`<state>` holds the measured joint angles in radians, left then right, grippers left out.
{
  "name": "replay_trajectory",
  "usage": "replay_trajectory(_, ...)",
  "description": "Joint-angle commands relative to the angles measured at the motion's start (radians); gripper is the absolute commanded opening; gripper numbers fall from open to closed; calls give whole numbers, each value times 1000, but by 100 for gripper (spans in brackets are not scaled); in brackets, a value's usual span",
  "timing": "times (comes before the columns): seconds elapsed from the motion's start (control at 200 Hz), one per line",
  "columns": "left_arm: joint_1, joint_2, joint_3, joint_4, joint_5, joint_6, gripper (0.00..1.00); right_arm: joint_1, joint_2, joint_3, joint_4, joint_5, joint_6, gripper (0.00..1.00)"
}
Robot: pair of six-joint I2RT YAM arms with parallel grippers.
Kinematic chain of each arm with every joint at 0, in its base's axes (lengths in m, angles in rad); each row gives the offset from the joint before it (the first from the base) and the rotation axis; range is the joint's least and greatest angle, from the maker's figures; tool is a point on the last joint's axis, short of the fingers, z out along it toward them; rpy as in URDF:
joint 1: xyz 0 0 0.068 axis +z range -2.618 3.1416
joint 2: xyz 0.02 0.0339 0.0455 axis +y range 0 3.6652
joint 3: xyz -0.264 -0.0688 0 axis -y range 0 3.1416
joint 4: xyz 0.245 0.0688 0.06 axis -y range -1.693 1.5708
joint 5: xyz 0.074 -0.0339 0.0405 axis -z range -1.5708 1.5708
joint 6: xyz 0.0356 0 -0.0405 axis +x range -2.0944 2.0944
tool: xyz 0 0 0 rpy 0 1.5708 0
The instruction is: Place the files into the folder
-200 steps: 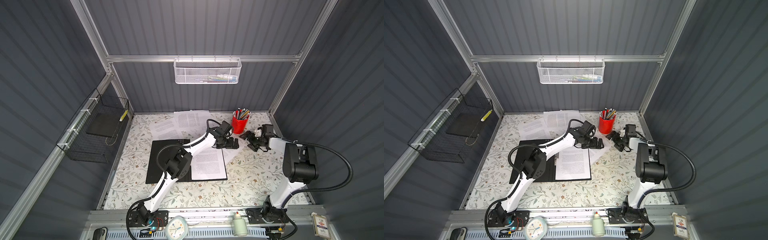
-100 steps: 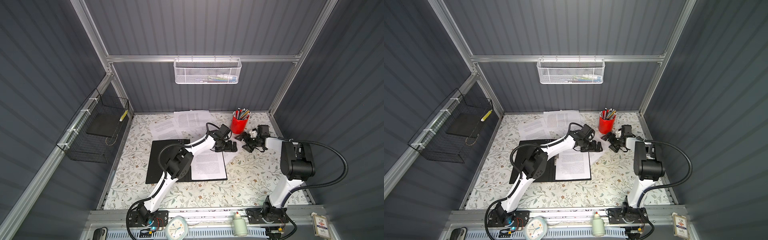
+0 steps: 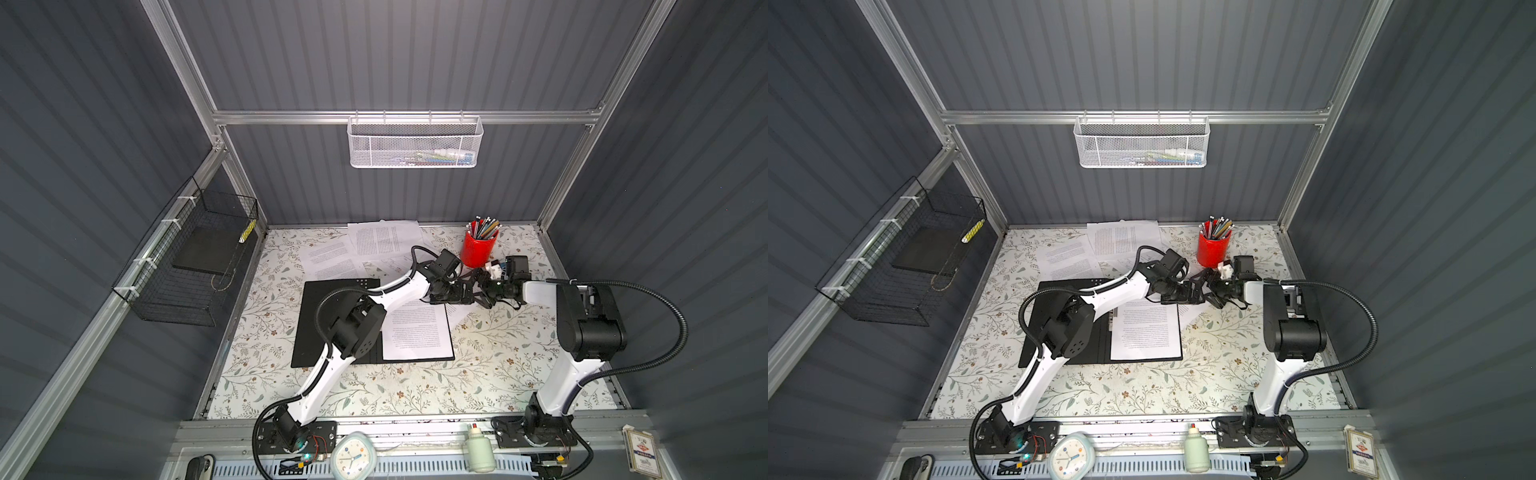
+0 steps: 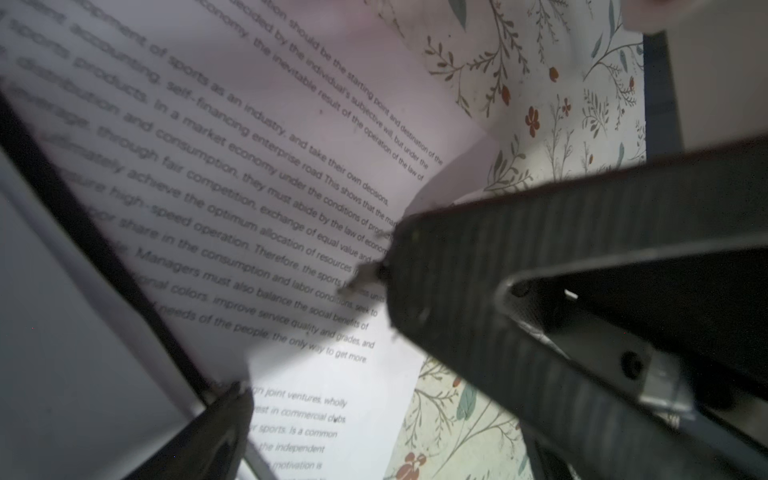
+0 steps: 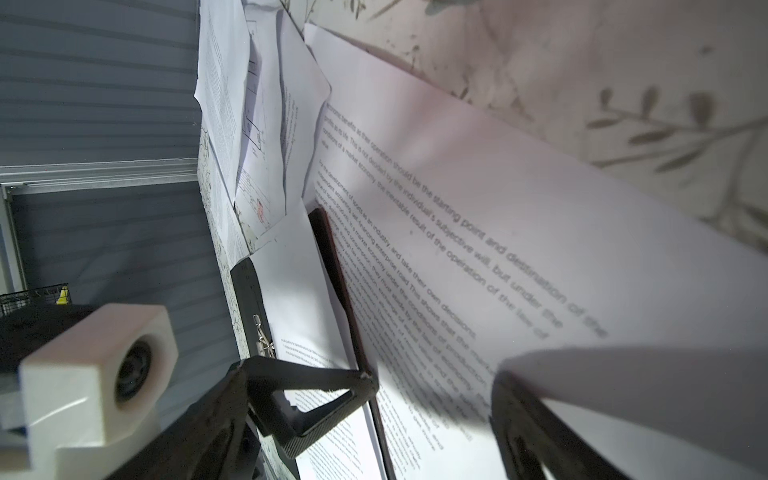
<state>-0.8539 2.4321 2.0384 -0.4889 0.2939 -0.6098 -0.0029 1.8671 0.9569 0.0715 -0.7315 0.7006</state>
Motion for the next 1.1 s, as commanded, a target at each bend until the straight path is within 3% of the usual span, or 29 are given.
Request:
replay_trajectory(0.0, -3, 28, -29, -69, 14, 10, 100, 2, -59, -52, -53, 67, -20, 93)
replay_trajectory(0.24, -2, 21, -38, -85, 9, 30, 100, -25, -40, 96, -313, 249, -145, 95)
replay_trajectory(0.66, -2, 11, -51, -82, 12, 31, 100, -29, 24, 217, -424, 424, -159, 94)
replay_trajectory(0.905, -1, 10, -58, -76, 14, 30, 100, -34, 47, 243, -418, 434, -101, 95)
replay_trajectory(1.095, -1, 8, -63, -73, 14, 32, 100, -27, 62, 238, -394, 351, -29, 95)
